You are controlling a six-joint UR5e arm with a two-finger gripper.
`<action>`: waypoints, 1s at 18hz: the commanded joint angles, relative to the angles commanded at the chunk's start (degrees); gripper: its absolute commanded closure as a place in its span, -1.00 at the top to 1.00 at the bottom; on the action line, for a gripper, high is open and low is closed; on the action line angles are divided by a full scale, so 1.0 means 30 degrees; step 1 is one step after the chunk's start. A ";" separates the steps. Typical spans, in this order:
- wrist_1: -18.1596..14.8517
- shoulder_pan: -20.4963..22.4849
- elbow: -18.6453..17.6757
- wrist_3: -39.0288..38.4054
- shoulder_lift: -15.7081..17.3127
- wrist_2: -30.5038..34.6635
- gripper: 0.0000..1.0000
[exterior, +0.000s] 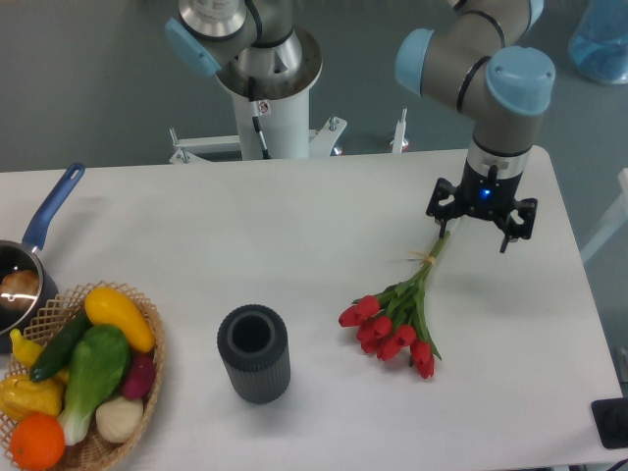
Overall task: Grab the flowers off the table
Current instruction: 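Move the open gripper down over the green tulip stems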
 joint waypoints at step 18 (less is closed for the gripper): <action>0.1166 -0.1579 0.0610 -0.1396 -0.2020 -0.0176 1.00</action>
